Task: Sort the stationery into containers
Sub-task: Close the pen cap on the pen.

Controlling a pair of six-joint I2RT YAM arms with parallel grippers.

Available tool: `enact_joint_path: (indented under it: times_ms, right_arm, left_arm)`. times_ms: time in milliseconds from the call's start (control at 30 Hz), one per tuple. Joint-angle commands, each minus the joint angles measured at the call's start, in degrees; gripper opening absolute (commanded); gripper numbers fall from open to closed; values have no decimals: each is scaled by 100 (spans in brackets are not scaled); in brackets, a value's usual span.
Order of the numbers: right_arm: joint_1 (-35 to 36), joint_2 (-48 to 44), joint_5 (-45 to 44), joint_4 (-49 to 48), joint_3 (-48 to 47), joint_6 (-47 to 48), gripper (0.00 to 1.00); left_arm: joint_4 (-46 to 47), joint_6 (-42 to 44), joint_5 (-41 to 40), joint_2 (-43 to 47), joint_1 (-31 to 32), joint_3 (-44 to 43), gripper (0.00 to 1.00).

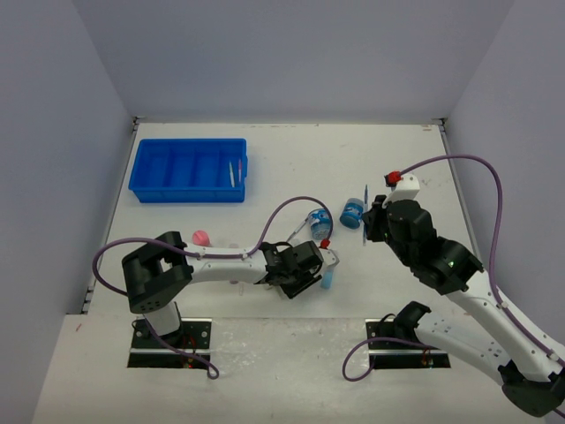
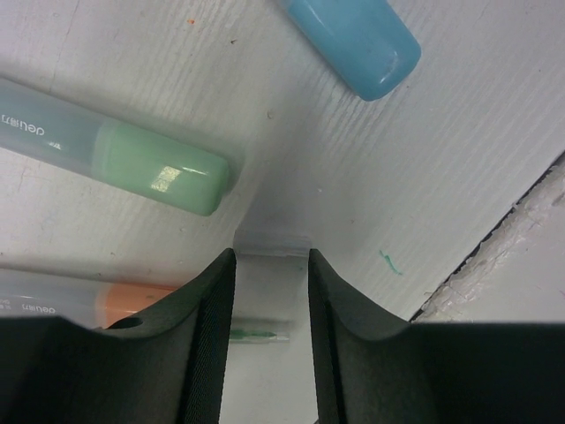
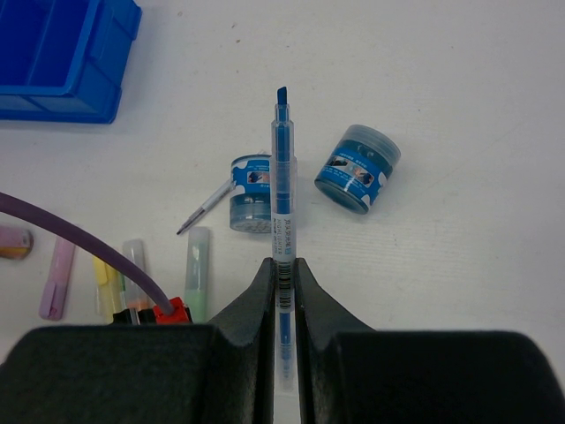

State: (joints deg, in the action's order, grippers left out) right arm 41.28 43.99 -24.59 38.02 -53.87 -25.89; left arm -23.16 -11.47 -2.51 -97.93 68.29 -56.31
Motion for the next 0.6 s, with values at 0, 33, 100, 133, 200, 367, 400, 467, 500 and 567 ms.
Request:
enact_joint_path:
  times_ms: [0,33,100,133,200,367,400,467,500,567]
  right_arm:
    - [-6,-1,-46,-234,11,19,0]
    - [-6,5,-46,-237,16,14,0]
    - [-6,5,-35,-242,17,22,0]
    - [-7,5,-28,-242,17,23,0]
    - [-15,5,-28,-242,17,31,0]
    - [-15,-4,-32,-246,29,31,0]
    - [-15,-4,-34,-251,34,31,0]
    - [-7,-5,-29,-251,34,31,0]
    - [-6,-9,-33,-251,34,31,0]
    - [-6,-21,-45,-251,34,31,0]
  left_arm:
    - [127,-129,-199,-33,18,24,34]
    - [136,-165,-189,-33,17,30,33]
    - [164,-192,-152,-43,25,50,32]
    - [172,-206,-142,-51,18,51,32]
    - [187,-214,-109,-60,17,52,29]
    - [192,-309,-93,-51,17,20,24]
    - [198,-353,-92,-54,17,12,23]
    - [156,-464,-139,-59,17,-7,19]
    - [118,-586,-210,-55,17,-32,17]
    - [41,-809,-327,-34,26,-72,14]
